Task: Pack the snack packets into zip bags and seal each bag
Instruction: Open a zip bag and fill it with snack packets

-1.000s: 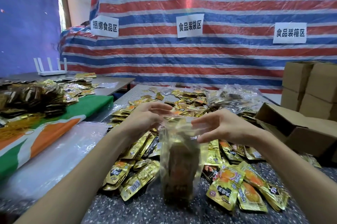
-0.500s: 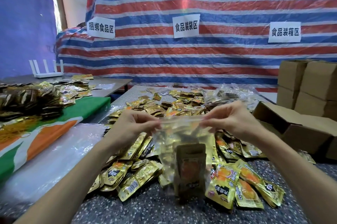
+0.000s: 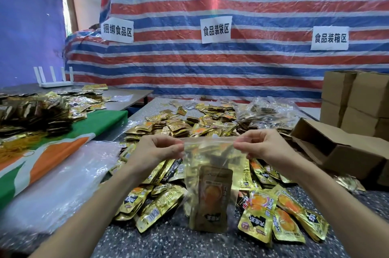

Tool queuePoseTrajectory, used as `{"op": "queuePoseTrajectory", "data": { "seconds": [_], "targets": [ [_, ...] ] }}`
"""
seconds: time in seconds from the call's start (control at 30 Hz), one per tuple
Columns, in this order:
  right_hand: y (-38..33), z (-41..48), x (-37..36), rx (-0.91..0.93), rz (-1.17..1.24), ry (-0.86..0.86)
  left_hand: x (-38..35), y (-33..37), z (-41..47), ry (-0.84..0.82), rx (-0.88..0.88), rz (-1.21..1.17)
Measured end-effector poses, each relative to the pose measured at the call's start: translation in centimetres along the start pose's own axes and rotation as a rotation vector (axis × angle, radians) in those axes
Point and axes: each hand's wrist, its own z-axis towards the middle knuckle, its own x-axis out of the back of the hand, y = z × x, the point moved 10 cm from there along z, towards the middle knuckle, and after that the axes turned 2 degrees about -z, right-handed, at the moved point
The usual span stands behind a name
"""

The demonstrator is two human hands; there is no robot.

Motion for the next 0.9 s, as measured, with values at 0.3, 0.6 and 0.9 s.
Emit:
{"op": "queuePoseTrajectory", "data": {
  "seconds": [0.3,0.6,0.9],
  "targets": [
    [-3.1,0.3,-2.8,0.101,-0.374,-0.087,-0.9,4.8,-0.6,0.021,-0.22,0.307],
    [-8.4,-0.7,-9.6,0.425,-0.562,-0.248,-3.5,6.6,-2.7,-0.057,-0.313,0.455],
    [-9.5,-1.2,-9.3,0.465,-0.454,-0.256,-3.2,8.5,-3.5,-0.049,-0.33,0.351]
  ]
}}
